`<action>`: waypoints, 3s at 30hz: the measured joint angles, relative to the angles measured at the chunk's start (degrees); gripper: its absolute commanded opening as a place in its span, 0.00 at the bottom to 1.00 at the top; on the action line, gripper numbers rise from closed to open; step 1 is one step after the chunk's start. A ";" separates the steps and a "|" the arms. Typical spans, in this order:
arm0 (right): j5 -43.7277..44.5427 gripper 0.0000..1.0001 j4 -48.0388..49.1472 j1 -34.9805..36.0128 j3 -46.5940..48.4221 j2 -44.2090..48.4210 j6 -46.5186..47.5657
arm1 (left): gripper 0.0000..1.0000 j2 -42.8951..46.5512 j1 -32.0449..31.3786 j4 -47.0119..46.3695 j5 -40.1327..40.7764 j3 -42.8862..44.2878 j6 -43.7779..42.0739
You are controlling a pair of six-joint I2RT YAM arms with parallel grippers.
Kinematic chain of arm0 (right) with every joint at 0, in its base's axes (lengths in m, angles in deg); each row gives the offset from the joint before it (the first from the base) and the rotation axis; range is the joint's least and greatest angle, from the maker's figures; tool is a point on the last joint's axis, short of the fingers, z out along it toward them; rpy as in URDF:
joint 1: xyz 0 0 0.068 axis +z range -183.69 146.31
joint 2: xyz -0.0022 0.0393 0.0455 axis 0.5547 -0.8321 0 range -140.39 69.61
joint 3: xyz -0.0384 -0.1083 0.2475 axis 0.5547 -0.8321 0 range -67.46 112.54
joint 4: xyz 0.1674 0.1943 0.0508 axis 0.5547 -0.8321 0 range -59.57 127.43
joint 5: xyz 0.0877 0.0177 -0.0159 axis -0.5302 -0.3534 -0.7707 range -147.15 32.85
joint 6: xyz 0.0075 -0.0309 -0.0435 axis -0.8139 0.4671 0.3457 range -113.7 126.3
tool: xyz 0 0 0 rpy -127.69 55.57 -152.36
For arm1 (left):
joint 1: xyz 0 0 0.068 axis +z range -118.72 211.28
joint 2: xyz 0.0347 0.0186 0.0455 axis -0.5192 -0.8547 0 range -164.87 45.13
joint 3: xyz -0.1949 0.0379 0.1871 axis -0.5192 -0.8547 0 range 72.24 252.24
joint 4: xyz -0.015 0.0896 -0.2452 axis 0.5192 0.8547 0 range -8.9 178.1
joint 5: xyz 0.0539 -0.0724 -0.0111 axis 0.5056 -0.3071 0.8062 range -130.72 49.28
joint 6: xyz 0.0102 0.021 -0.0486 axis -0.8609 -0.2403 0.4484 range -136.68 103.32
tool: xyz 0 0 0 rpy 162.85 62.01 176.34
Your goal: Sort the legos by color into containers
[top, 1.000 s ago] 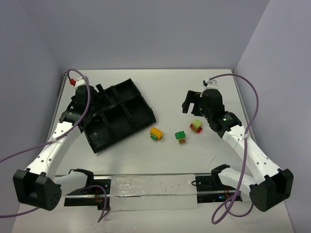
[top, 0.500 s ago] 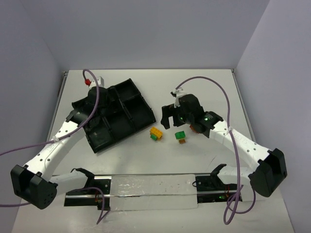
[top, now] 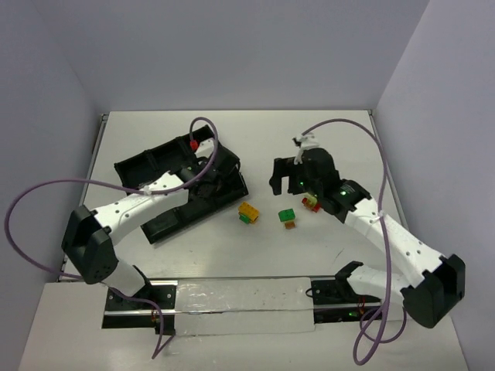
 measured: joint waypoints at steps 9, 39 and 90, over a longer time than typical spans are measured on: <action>7.58 1.00 -0.28 -9.91 -0.20 12.28 -2.93 | 0.83 -17.96 -3.18 9.45 -1.16 15.16 13.05; 8.00 1.00 -1.98 -10.19 -3.19 11.99 -2.92 | 0.56 -27.91 -7.49 19.02 -2.96 20.11 25.03; 1.29 1.00 -3.16 -11.96 -4.62 19.74 -5.91 | 0.00 3.92 -5.56 -4.42 -11.63 0.48 -19.79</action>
